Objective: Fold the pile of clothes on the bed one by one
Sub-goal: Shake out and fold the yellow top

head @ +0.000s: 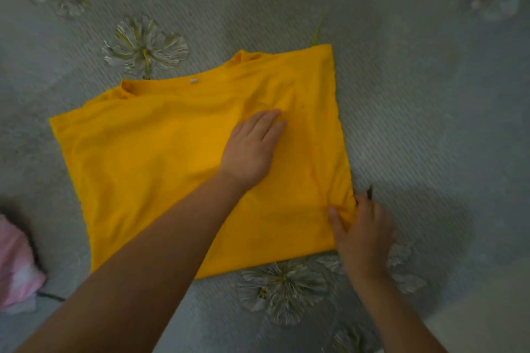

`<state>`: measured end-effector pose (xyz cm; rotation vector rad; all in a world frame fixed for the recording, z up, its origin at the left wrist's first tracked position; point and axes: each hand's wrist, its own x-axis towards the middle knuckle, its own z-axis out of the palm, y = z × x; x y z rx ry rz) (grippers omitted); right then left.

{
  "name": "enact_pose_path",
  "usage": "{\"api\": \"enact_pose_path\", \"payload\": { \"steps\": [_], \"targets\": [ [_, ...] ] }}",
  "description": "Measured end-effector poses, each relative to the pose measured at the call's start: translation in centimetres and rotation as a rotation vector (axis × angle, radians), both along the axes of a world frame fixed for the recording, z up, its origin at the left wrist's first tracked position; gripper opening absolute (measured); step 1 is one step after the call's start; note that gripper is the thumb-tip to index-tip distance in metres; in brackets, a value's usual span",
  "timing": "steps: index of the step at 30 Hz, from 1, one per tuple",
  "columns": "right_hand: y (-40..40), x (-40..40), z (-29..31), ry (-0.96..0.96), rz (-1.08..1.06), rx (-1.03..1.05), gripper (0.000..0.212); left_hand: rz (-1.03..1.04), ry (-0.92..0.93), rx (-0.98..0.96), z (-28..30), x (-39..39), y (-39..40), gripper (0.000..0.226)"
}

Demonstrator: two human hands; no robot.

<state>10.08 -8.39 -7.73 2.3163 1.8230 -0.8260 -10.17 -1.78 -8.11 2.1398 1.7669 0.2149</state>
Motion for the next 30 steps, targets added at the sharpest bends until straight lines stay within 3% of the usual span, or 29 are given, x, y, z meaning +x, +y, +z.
{"api": "enact_pose_path", "payload": {
  "steps": [2, 7, 10, 12, 16, 22, 26, 30],
  "targets": [
    [0.0, -0.3, -0.4, 0.054, -0.048, 0.026, 0.022, -0.069, 0.029, -0.078, 0.1, 1.6, 3.7, 0.048],
    [1.9, 2.8, -0.2, 0.311, -0.251, 0.114, 0.045, -0.086, 0.271, -0.201, -1.0, 4.2, 9.9, 0.048],
    [2.4, 4.8, 0.2, 0.351, -0.246, 0.125, 0.032, -0.087, 0.394, -0.212, -0.7, 5.2, 11.2, 0.052],
    [2.4, 4.8, 0.3, 0.321, -0.162, 0.065, 0.023, -0.174, 0.443, -0.180, -0.3, 5.7, 11.7, 0.059],
    [1.8, 2.8, 0.6, 0.191, -0.098, -0.041, 0.045, -0.365, 0.562, -0.298, 0.5, 5.8, 13.6, 0.077],
    [2.3, 1.4, 0.1, 0.108, -0.031, -0.106, 0.019, -0.510, 0.820, -0.355, 2.5, 4.4, 15.2, 0.053],
    [3.7, 4.4, 0.2, 0.069, -0.035, 0.017, 0.012, -0.475, 0.798, -0.370, 3.0, 4.9, 15.0, 0.040],
    [8.0, 9.8, 0.9, -0.090, -0.114, 0.166, 0.007, -0.334, 0.541, -0.206, 4.0, 7.0, 15.4, 0.033]
  ]
}}
